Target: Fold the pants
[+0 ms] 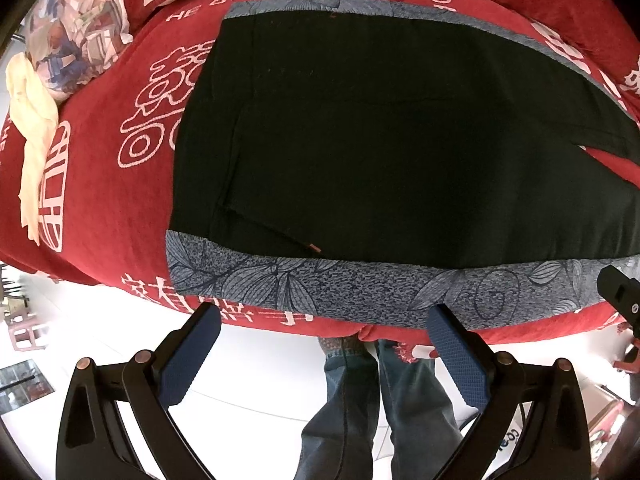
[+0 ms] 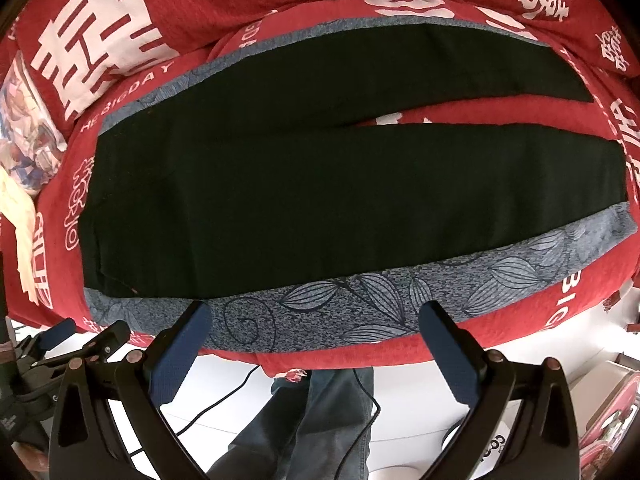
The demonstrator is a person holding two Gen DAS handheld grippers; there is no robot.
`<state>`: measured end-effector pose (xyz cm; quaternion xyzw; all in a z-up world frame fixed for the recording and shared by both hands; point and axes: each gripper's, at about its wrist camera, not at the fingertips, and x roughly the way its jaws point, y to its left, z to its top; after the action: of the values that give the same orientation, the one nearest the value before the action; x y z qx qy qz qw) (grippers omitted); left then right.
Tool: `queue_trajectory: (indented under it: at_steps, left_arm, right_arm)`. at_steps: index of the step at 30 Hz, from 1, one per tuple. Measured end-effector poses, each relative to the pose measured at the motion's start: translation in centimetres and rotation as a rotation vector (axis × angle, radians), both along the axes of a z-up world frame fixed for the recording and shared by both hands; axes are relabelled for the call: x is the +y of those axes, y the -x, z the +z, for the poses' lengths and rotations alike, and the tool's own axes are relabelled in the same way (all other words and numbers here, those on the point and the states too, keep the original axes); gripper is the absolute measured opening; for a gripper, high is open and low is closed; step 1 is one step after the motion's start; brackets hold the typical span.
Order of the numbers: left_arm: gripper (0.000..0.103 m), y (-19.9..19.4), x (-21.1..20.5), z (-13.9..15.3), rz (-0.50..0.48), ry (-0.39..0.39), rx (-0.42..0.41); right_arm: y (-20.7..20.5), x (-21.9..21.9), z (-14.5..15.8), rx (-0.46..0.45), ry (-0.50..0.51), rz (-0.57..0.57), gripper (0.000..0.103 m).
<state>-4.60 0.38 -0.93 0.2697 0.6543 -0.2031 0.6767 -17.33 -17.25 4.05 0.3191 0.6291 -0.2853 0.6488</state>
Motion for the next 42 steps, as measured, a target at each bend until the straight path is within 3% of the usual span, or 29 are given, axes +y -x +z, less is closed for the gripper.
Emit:
queue_trajectory:
  at_steps: [32, 42]
  left_arm:
    - [0.103, -0.8, 1.1, -0.6, 0.024, 0.005, 0.011]
    - [0.103, -1.7, 3.8, -0.4, 0.046, 0.067, 0.024]
  right_arm:
    - [-1.0, 0.3, -0.7, -0.01, -0.023, 0.014, 0.103]
    - [-0.7, 0.7, -1.1, -0.111, -0.123, -0.016, 0.103]
